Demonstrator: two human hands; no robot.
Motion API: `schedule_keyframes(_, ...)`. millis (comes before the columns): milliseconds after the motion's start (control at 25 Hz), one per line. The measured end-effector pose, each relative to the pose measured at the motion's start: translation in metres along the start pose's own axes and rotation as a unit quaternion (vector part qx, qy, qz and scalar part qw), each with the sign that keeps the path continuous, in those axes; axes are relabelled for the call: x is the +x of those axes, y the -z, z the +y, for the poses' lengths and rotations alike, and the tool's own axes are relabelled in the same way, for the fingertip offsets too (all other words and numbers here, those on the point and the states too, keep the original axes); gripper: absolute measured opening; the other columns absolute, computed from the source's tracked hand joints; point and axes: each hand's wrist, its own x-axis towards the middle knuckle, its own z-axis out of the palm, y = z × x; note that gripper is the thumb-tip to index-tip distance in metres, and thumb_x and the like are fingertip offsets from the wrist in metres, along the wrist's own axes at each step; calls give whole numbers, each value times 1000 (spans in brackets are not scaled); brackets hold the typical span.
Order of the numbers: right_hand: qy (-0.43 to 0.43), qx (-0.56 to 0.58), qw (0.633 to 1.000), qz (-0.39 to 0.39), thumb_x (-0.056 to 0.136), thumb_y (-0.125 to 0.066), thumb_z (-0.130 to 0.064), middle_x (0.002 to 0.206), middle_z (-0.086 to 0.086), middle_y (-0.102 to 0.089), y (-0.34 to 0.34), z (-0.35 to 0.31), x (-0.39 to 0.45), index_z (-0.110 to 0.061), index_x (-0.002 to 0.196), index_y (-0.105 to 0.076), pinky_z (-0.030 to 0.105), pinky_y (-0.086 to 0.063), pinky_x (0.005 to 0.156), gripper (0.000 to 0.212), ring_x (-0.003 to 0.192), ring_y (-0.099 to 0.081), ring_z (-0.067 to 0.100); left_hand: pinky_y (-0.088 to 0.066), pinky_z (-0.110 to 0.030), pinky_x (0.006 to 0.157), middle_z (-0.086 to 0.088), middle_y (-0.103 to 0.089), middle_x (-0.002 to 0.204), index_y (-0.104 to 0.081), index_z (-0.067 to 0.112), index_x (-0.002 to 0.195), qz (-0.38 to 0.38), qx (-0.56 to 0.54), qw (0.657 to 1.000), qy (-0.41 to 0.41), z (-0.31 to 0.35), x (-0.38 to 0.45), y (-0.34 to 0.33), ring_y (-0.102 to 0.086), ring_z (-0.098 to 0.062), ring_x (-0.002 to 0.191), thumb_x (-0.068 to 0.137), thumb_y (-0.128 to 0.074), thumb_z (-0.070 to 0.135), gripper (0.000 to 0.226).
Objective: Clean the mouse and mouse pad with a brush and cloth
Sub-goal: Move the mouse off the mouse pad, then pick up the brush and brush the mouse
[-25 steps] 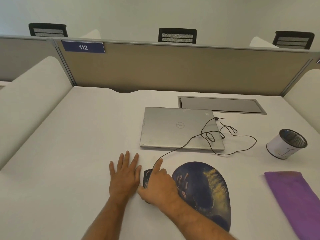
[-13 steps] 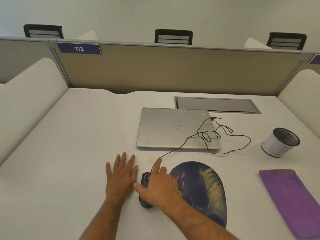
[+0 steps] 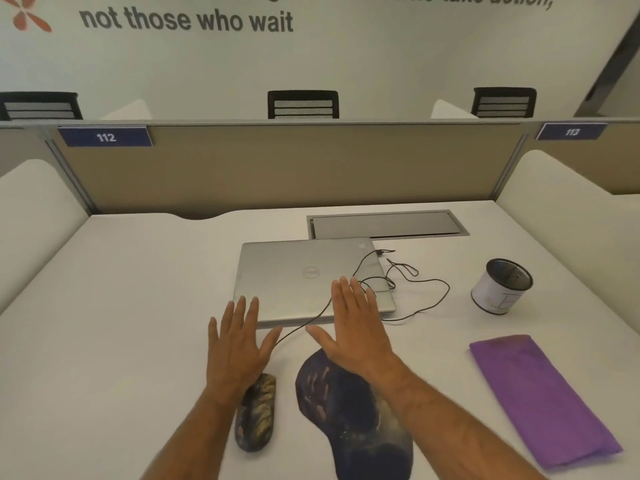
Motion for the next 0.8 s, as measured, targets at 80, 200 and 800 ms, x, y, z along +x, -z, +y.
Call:
schedule_keyframes(80,-23,-27,999,15,81,-11,-80,159,8,12,1,31,1,-14,150,8,52,2,118,97,145,16,27,-10,-57,120,-6,-20,165,-25,24,158,7,6,999,-48,32,14,-5,-17,-31,152,91,-14,79,88)
schedule_keyframes(200,-59,-49,996,40,81,-12,-80,159,11,5,4,76,-6,-12,150,1,56,-5,117,98,146,8,30,-7,-57,121,-5,-13,166,-20,26,159,-6,22,995,-98,83,29,-15,-8,-29,153,92,-15,81,87)
schedule_keyframes(800,-267,21,945,187,94,-40,-47,108,6,-69,63,285,-9,-17,113,-60,42,-45,80,41,100,-54,31,3,-53,119,-7,-2,166,-9,22,161,-90,10,968,-233,289,39,-87,3,-29,154,92,-16,83,92)
